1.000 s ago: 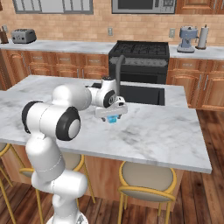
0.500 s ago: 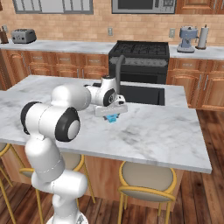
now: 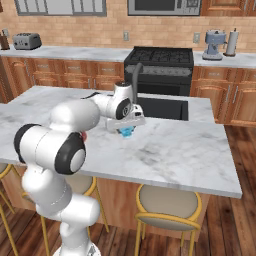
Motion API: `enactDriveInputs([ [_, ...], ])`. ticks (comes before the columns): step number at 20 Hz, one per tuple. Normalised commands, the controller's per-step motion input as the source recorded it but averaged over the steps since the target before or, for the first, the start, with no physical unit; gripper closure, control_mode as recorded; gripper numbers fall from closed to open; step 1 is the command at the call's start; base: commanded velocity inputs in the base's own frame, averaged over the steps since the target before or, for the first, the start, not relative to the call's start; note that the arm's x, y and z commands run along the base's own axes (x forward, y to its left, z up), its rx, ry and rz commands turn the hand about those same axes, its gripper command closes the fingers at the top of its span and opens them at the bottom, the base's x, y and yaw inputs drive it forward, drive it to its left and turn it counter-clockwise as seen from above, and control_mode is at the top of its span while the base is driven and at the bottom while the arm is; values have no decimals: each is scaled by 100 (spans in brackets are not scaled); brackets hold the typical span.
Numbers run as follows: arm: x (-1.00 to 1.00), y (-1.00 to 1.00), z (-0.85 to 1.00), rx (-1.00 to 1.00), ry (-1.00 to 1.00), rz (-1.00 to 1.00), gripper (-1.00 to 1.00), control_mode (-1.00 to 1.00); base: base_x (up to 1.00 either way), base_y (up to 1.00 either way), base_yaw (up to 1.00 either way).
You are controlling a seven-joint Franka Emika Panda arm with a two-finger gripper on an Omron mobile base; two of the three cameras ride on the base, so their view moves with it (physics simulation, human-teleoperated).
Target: Place two yogurt containers on each plate.
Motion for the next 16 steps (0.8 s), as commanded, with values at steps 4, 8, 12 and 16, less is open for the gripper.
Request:
enactDriveInputs([
  [4, -71, 35, 51, 0, -7, 8, 100, -100, 0, 0, 0],
  [8, -72, 82, 43, 0, 0, 15, 100, -100, 0, 0, 0],
  [12, -37, 100, 48, 0, 0, 17, 100, -100, 0, 0, 0],
  [16, -24, 94, 47, 0, 0, 20, 100, -100, 0, 0, 0],
])
